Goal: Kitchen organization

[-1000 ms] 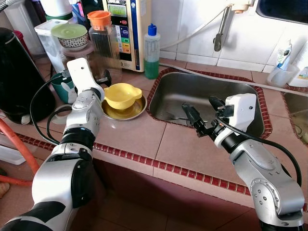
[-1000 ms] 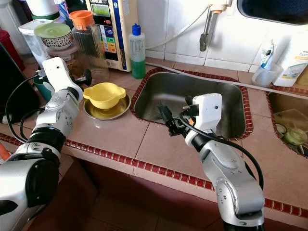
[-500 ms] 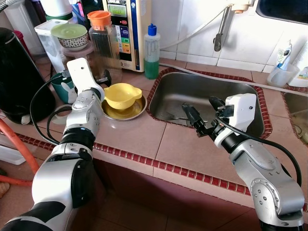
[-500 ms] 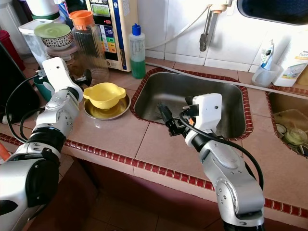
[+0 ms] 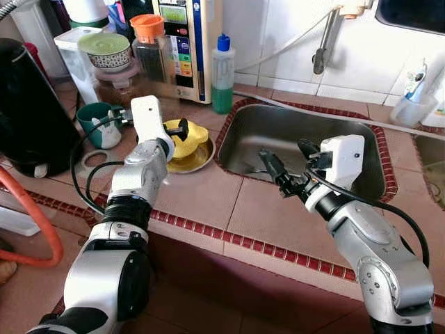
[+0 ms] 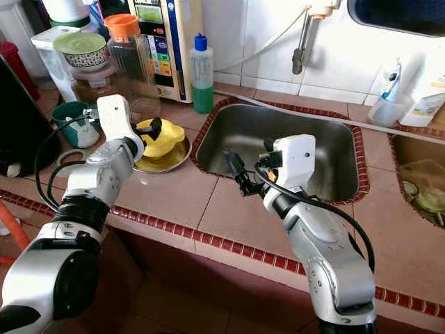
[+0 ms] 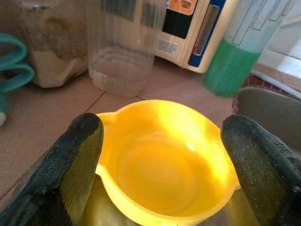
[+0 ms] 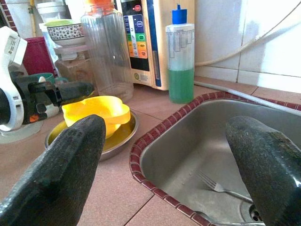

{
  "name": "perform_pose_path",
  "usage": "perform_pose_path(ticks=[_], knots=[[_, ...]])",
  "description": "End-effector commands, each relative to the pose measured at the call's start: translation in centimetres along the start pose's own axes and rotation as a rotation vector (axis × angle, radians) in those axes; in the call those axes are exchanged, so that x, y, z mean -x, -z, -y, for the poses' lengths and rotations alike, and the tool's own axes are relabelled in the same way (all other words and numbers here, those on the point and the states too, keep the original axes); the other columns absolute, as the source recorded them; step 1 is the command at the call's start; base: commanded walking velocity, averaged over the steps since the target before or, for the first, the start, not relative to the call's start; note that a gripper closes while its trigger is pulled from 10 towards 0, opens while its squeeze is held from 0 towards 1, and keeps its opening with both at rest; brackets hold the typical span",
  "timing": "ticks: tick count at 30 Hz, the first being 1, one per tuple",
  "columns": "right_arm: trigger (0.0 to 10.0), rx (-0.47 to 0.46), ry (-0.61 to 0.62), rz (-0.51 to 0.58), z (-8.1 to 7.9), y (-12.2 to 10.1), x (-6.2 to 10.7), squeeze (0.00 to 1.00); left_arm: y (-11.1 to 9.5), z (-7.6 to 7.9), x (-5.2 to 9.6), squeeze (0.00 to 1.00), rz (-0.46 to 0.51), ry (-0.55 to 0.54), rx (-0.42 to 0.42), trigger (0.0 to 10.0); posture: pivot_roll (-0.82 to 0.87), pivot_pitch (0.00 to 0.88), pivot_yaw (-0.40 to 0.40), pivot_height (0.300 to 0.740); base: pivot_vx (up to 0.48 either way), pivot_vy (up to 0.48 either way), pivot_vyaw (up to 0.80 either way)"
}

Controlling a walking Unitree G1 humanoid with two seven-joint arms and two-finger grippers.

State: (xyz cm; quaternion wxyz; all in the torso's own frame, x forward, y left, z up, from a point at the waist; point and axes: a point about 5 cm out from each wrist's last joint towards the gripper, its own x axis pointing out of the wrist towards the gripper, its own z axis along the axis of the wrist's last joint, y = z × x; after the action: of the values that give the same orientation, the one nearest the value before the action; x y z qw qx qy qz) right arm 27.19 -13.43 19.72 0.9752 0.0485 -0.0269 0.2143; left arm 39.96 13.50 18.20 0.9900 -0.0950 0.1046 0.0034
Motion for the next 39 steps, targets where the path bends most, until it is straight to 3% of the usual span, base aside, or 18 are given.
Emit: perform_pose_path(ticks=[1,5,14,20,29,30,31,32,39], knots=[[10.0,0.007,-0.003,0.008,0.1,-0.2,-0.1,0.93,0.1,-0.6,0.1,0.00,-0.029,-0.057,-0.005,10.0,0.00,0.000,0.064,0.740,0.000,0.000,0.00],[10.0,0.006,-0.005,0.007,0.1,-0.1,-0.1,0.93,0.0,-0.5,0.4,0.00,-0.043,-0.048,-0.009,10.0,0.01,0.000,0.064,0.740,0.000,0.000,0.00],[10.0,0.005,-0.009,0.012,-0.1,-0.2,-0.2,0.93,1.2,0.4,0.1,0.00,-0.194,-0.064,0.107,10.0,0.01,0.000,0.065,0.740,0.000,0.000,0.00],[10.0,0.007,-0.005,0.010,-0.1,-0.2,0.0,0.93,0.6,1.0,-0.4,0.00,-0.222,-0.044,0.190,10.0,-0.01,0.000,0.069,0.740,0.000,0.000,0.00],[10.0,0.008,0.003,0.010,0.0,-0.2,0.2,0.93,-0.3,0.9,-0.8,0.00,-0.207,-0.036,0.238,10.0,-0.02,0.002,0.076,0.740,0.000,0.000,0.00],[10.0,0.008,0.003,0.010,0.0,-0.2,0.2,0.93,-0.4,0.8,-0.9,0.00,-0.205,-0.038,0.232,7.1,-0.02,0.002,0.075,0.740,0.000,0.000,0.00],[10.0,0.008,0.005,0.010,0.0,-0.2,0.2,0.93,-0.4,0.8,-0.9,0.00,-0.211,-0.027,0.257,1.3,-0.02,0.004,0.076,0.740,0.000,0.000,0.00],[10.0,0.008,0.006,0.010,0.0,-0.2,0.2,0.93,-0.4,0.8,-0.9,0.00,-0.220,-0.024,0.269,0.0,-0.02,0.004,0.075,0.740,0.000,0.000,0.00],[10.0,0.010,0.006,0.009,0.1,-0.2,0.2,0.93,0.7,0.4,-0.9,0.00,-0.280,-0.035,0.329,0.0,-0.02,0.004,0.073,0.740,0.000,0.000,0.00]])
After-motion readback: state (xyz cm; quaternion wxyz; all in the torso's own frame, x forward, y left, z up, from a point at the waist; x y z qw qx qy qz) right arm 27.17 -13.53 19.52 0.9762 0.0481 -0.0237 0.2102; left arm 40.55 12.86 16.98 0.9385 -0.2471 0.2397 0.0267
